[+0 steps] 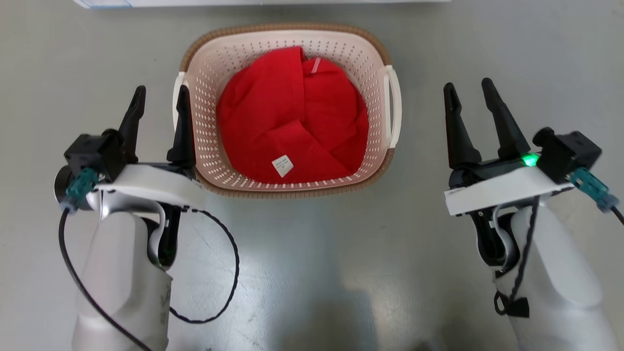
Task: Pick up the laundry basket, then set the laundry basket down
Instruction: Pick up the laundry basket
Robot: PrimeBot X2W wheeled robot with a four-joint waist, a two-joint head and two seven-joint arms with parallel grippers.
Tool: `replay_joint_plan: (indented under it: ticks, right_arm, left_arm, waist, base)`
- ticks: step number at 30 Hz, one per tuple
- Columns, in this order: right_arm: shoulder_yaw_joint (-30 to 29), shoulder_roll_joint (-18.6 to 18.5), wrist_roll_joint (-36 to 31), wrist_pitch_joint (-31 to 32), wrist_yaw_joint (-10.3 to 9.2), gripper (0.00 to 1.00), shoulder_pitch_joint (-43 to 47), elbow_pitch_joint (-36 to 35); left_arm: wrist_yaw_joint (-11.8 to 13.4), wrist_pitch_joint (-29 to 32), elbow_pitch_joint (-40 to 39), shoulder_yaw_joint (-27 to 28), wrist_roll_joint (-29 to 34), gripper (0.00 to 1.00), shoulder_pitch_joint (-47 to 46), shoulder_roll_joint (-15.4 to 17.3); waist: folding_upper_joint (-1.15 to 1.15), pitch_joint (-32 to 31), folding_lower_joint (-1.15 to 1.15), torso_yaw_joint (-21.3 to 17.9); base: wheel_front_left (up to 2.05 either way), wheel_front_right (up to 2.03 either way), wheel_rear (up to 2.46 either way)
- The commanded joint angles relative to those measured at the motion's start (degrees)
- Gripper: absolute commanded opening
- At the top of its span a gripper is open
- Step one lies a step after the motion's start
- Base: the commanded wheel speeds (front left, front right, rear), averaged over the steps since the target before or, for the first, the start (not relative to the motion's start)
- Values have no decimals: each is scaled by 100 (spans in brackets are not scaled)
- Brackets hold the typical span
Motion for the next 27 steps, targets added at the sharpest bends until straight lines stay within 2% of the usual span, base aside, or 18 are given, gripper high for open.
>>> replay_joint_plan:
  ticks: [1, 15, 27]
  right_arm:
    - [166, 17, 39, -38, 42, 100, -4, -4]
    - [613, -54, 340, -38, 42, 100, -1117, 1585]
    - [1153, 33, 836, -38, 42, 100, -2022, 3011]
  left_arm:
    - [-23, -29, -32, 140, 69, 100, -77, 147]
    - [-40, -29, 1534, -81, -63, 100, -1170, 446]
    - [-41, -29, 2521, -423, -356, 100, -1812, 625]
  waist:
    - [0, 70, 0, 5]
    - [0, 664, 0, 87]
    - [0, 1044, 0, 139]
  base:
    - [0, 0, 0]
    - [0, 0, 0]
    - [0, 0, 0]
